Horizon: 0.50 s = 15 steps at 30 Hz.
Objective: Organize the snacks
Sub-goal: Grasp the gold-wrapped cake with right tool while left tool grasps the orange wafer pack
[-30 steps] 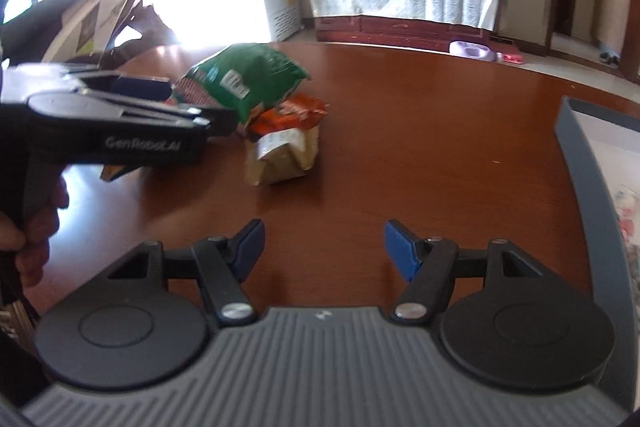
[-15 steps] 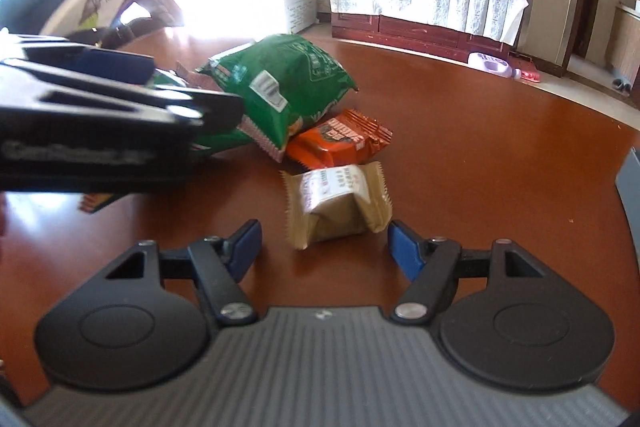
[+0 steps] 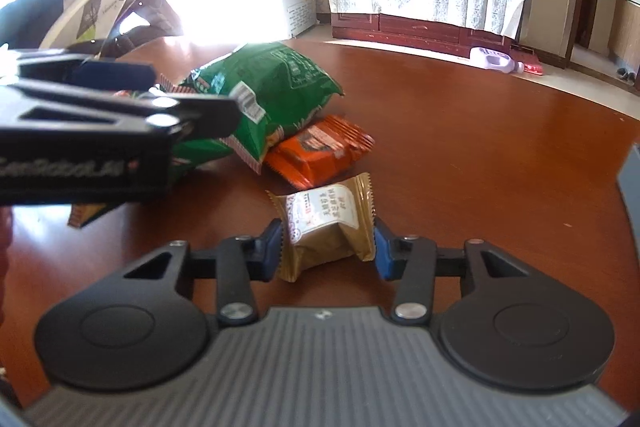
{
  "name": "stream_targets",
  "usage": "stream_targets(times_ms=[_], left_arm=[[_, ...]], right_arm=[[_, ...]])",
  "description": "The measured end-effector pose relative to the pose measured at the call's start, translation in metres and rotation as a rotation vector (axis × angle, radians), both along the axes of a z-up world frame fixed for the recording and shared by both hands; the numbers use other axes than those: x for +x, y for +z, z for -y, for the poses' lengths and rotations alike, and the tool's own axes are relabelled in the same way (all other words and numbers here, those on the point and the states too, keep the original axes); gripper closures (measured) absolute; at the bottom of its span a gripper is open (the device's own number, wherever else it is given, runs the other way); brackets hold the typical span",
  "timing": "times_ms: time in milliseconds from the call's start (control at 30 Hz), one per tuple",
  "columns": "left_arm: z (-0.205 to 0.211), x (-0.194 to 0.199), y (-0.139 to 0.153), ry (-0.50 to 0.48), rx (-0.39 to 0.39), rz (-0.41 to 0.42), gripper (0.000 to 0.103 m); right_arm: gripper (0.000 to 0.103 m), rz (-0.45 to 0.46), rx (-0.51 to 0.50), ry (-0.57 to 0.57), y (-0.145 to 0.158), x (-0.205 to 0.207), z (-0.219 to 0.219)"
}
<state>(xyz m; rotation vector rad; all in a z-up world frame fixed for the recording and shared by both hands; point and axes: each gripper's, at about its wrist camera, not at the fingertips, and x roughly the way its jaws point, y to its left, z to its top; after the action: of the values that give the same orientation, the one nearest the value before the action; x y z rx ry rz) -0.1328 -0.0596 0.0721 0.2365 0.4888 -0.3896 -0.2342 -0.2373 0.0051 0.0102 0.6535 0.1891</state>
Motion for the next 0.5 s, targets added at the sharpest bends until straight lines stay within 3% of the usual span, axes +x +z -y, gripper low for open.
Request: stream_targets(times_ms=[233,500], left_arm=[[0.046,0.008,-0.010,-0.079,-0.010,0.034,0.022],[0.073,0.042,-0.042,-0.065,-0.018,-0.064,0.022]], right_arm=[[0.054,-0.026,-0.034,0.003,0.002,-0.024,0.017],[0.054,-0.041,-0.053,-0.027,0.002,-0.039,0.036]])
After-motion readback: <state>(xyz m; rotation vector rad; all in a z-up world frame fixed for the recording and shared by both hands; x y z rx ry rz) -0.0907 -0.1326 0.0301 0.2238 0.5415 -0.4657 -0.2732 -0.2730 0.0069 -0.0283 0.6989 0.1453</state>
